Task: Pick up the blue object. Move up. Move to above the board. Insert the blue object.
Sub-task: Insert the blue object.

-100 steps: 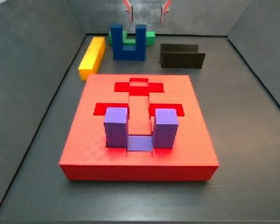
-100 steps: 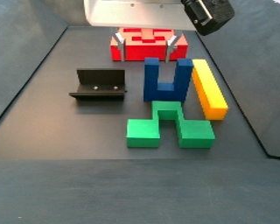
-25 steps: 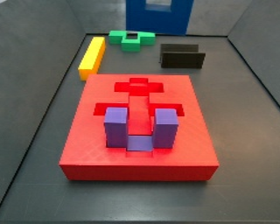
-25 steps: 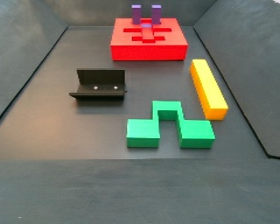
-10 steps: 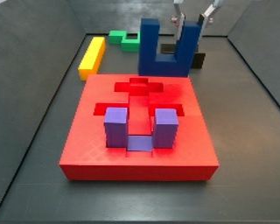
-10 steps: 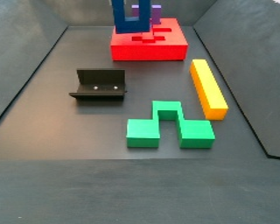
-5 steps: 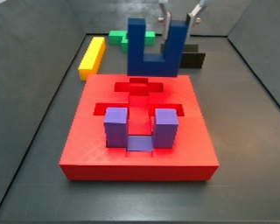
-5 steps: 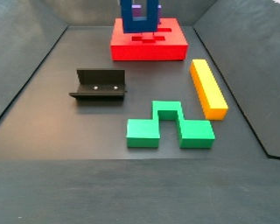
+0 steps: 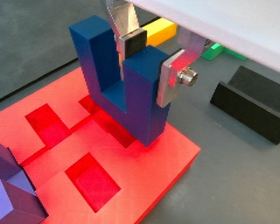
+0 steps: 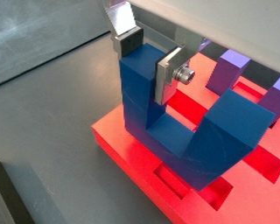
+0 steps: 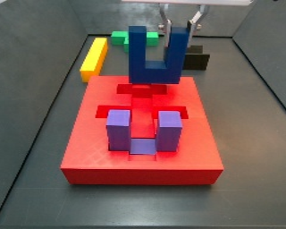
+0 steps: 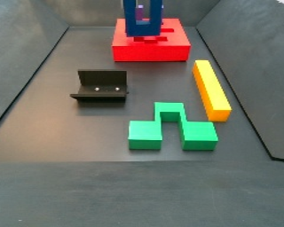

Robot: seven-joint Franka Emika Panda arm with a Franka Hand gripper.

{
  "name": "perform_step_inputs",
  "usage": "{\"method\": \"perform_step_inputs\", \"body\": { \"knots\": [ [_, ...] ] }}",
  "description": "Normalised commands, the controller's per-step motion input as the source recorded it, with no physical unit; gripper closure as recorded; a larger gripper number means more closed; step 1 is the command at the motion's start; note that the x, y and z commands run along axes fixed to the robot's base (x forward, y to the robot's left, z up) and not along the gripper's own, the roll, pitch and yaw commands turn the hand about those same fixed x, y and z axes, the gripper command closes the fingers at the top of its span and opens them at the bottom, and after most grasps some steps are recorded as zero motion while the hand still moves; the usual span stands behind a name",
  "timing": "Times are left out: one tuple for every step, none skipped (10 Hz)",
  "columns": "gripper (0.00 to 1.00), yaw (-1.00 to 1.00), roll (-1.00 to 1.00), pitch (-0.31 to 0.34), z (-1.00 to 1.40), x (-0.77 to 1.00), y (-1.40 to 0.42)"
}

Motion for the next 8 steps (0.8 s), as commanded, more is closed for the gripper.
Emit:
{"method": "perform_step_inputs", "body": {
  "knots": [
    [1.00,0.00,-0.02,-0.097,0.00,-0.19,-0.06],
    [1.00,0.00,-0.02,-0.123,0.00,-0.29,-0.05],
    [1.00,0.00,0.00,-0.143,0.00,-0.32,-0.11],
    [1.00,0.00,-0.01,-0.151,0.00,-0.25,-0.09],
    [1.00,0.01,0.00,-0.129,-0.08,-0.16,-0.05],
    [1.00,0.07,0.04,-0.100,-0.17,-0.07,-0.05],
    [1.00,0.05,0.07,-0.054,-0.15,0.00,-0.05],
    [1.00,0.03,0.06,-0.044,-0.14,-0.01,-0.03]
  ]
}}
